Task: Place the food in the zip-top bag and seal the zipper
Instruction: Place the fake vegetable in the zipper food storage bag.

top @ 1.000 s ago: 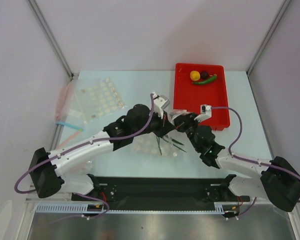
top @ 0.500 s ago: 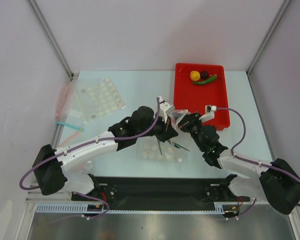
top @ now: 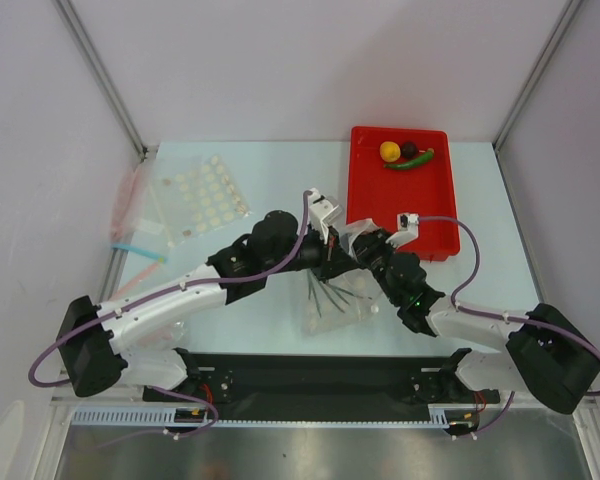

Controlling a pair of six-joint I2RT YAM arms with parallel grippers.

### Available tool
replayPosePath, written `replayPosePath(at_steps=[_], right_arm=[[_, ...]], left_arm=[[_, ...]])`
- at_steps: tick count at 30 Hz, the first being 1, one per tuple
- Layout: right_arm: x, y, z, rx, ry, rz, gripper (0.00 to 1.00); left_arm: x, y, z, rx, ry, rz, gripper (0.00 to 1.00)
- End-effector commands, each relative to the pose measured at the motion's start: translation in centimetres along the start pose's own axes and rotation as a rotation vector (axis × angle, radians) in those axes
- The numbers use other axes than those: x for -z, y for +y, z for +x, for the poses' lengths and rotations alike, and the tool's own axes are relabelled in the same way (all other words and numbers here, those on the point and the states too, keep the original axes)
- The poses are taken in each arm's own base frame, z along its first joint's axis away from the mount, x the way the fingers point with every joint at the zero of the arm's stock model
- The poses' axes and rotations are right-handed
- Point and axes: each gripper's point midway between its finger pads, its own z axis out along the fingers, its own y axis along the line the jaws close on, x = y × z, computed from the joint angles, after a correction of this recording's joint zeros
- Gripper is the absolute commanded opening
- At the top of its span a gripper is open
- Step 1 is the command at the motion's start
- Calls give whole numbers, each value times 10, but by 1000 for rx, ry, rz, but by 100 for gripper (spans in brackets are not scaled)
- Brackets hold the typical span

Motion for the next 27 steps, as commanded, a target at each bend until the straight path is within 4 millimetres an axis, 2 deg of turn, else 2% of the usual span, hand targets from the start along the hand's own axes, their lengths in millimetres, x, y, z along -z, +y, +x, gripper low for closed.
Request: replayPosePath(at_steps=[1,4,8,15,16,18,21,27], right_arm=[[-4,26,-28,42,-96,-43,20],[-2,33,-33,86,-104,-59,25],[-4,44,-30,171,-76,-83,41],[-13,44,-21,235,-38,-18,43],[-12,48,-17,244,-29,-24,49],[-11,51,-14,270,-16,-29,46],[-5,68,-14,297,2,-72,45],[17,101,-41,297,-45,-183,49]], left_arm=[[5,4,-14,-8,-55,-40,0],[12,20,-7,6,-36,-99,0],[22,50,-4,21,-40,-226,0],[36,70,-14,18,-73,-340,0],[39,76,-19,14,-88,-373,0],[46,84,-22,13,-90,-419,0],[55,96,-29,-1,-99,-494,0],[73,107,-43,-35,-114,-577,0]])
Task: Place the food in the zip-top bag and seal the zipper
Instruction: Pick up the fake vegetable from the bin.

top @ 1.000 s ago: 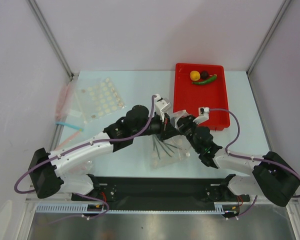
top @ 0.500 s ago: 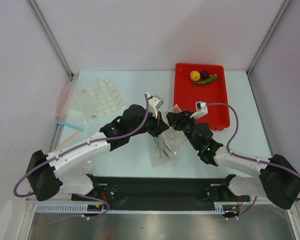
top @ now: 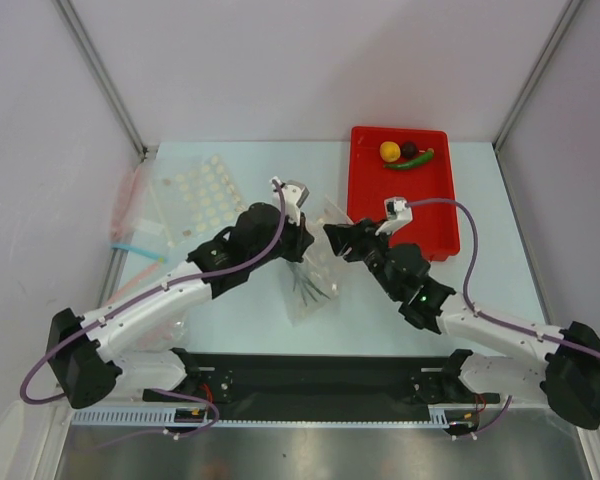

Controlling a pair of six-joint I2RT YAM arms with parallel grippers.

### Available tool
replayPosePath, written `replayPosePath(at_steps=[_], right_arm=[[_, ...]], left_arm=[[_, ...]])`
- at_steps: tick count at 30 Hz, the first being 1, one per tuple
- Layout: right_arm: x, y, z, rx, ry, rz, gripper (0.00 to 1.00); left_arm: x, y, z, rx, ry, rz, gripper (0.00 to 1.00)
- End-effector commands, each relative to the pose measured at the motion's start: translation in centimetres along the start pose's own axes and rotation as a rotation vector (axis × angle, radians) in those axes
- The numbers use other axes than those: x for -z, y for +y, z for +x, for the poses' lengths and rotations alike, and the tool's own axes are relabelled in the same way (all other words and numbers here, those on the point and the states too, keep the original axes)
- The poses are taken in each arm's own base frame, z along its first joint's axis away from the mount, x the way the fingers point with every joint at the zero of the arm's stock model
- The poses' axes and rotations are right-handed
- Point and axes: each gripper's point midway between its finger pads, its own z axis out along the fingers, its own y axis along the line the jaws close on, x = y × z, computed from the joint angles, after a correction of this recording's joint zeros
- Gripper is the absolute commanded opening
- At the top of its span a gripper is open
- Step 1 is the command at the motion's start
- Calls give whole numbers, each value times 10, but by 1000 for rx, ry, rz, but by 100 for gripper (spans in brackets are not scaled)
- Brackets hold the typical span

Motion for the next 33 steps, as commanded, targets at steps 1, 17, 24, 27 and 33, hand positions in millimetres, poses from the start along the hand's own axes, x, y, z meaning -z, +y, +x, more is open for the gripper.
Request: replayPosePath(at_steps=[1,17,24,27,33], right_arm=[[14,33,-45,0,-105,-111,49],[-17,-87,-110,36,-127,239,59],[-54,-166,-140,18,-125,597,62],[-69,-200,-144,-93,-164,678,62],[-104,-268,-136,-199,-195,867,59]], left_arm=[[23,13,-46,-39,-113,-80,0],[47,80,-47,-55,-106,-390,0],[38,77,-38,-63,-105,-355,0],[37,79,-36,-63,-115,-357,0],[22,81,-23,-66,-75,-354,0]])
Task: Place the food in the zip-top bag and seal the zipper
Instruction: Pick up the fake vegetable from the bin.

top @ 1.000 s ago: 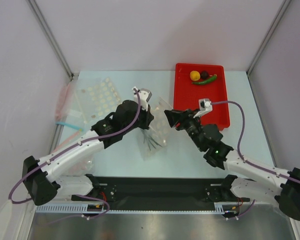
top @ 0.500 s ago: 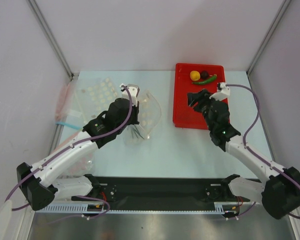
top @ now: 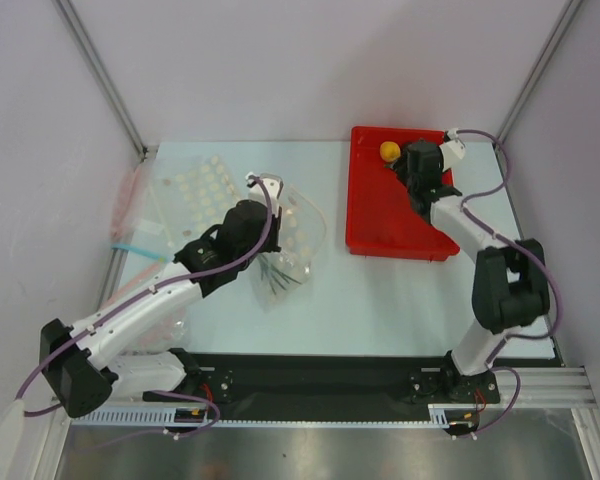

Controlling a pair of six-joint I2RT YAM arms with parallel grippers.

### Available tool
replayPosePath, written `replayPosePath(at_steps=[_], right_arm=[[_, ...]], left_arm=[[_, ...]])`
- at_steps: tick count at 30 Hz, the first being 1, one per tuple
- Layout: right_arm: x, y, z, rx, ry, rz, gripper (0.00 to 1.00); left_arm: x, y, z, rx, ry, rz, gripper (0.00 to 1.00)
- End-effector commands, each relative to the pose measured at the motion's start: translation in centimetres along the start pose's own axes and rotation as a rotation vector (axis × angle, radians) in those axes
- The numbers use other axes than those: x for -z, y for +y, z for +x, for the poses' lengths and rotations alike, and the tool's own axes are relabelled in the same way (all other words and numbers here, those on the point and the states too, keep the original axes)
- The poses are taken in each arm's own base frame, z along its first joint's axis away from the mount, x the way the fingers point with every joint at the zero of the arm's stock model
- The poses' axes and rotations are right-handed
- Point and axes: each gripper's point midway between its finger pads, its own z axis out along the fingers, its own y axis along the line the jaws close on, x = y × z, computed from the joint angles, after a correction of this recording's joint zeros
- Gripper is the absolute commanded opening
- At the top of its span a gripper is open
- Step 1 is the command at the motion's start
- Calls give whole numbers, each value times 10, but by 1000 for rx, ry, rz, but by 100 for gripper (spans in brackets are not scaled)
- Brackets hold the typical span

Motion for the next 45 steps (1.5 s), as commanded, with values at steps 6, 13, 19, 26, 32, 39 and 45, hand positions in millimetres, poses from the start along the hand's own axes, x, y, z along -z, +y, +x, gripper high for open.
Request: replayPosePath(at_steps=[6,13,19,26,32,39,45], right_arm=[[-90,-34,15,-131,20,257,68],[-150,-63,31,-213,19,313,68],[-192,-74,42,-274,30,310,67],[-228,-69,45,-321,15,261,67],[-248,-64,62,-382,56,205,42],[-233,-38,36,-343,1,95,0],[-180,-14,7,-298,-40,-22,0]], left_arm=[[-17,-4,-5,-19,-16,-1,0],[-12,-4,-5,6,-7,3,0],[-10,-2,-8,4,-21,-6,0],[-10,2,-10,-3,-30,-26,0],[-9,5,-11,-2,-39,-40,0],[-9,3,-12,-5,-51,-24,0],[-15,-5,-9,-13,-27,4,0]])
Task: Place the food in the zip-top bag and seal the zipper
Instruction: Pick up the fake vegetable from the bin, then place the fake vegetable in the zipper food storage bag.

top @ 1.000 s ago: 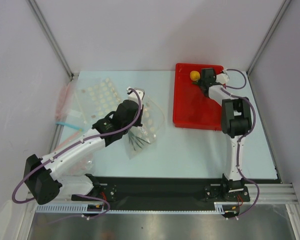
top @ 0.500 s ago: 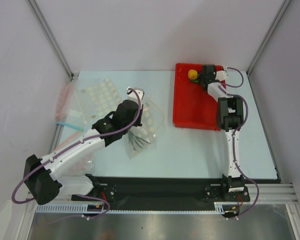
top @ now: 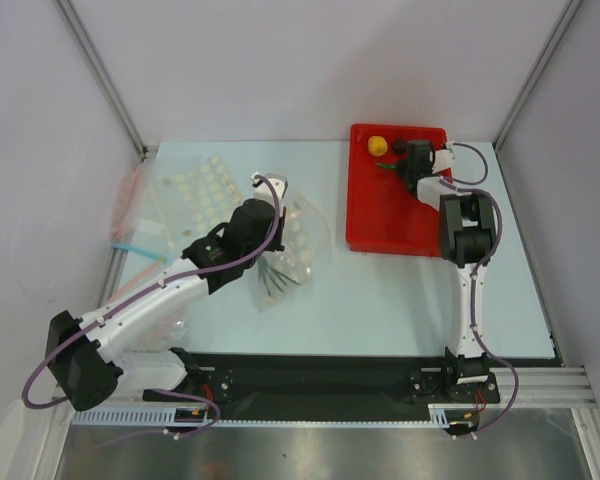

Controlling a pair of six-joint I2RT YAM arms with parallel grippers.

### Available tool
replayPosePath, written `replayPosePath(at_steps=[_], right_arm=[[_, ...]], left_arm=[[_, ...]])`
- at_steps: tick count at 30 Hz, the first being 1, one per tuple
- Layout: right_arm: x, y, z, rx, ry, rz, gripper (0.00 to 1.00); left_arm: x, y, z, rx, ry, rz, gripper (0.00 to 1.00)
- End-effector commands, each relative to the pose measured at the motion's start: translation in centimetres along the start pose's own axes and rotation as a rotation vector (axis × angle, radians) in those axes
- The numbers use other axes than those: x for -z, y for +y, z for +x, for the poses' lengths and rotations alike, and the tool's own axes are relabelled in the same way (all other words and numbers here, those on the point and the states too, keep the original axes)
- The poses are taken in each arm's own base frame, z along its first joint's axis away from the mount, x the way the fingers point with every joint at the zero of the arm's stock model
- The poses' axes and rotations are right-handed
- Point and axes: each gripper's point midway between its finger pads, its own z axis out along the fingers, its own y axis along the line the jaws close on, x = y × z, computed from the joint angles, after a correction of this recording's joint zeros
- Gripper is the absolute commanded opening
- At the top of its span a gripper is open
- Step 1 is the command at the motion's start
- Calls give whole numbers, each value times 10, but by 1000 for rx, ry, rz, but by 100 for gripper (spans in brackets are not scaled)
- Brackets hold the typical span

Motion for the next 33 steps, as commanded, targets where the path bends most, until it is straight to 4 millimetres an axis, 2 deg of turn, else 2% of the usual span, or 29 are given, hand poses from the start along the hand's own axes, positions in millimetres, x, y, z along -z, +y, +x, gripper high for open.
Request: replayPosePath(at_steps=[1,2,3,5,6,8,9,10,11,12,13,14,15,16,18,19,20,22,23,24,25,26,27,30,33], right_arm=[[54,67,-39,18,-64,-213,0],[71,80,-45,21,-70,-252,0],[79,75,-40,67,-67,-278,0],[98,81,-33,130,-48,-342,0],[118,88,-34,202,-66,-400,0],[142,97,-26,262,-52,-484,0],[167,113,-29,267,-73,-547,0],[176,100,-15,305,-45,-555,0],[187,98,-10,319,-46,-575,0],[216,116,-5,318,-55,-647,0],[222,98,9,346,-47,-623,0],[234,99,15,356,-55,-639,0],[251,105,21,364,-67,-680,0],[277,105,40,387,-62,-714,0],[307,110,52,502,-127,-757,0],[343,122,70,535,-125,-827,0],[352,111,79,632,-153,-829,0],[379,110,80,660,-236,-854,0],[399,98,95,732,-252,-883,0],[411,99,86,706,-324,-872,0],[418,95,86,721,-350,-867,0],[434,94,96,736,-354,-888,0],[438,91,92,785,-404,-870,0],[435,75,72,799,-513,-707,0],[435,64,50,750,-584,-633,0]], left_arm=[[0,-4,-16,1,-46,25,0],[-1,-5,-16,2,-45,30,0],[-1,-6,-16,4,-45,36,0],[1,-8,-17,4,-47,49,0],[1,-10,-22,7,-62,59,0],[1,-10,-26,8,-59,56,0],[3,-9,-28,8,-53,55,0],[3,-9,-28,7,-49,55,0],[5,-10,-30,15,-49,59,0],[5,-10,-28,19,-44,64,0],[7,-13,-28,24,-45,85,0],[9,-15,-30,35,-51,98,0],[10,-16,-28,37,-46,110,0],[12,-20,-27,41,-43,131,0],[17,-24,-26,57,-42,165,0],[19,-26,-27,62,-48,177,0],[23,-30,-29,74,-56,208,0],[25,-32,-27,82,-55,223,0],[25,-34,-25,85,-48,229,0],[25,-34,-26,86,-47,232,0],[25,-34,-25,87,-40,231,0],[24,-34,-22,85,-27,226,0],[24,-35,-24,85,-26,230,0],[22,-35,-20,84,-9,229,0],[21,-33,-17,84,-5,218,0]])
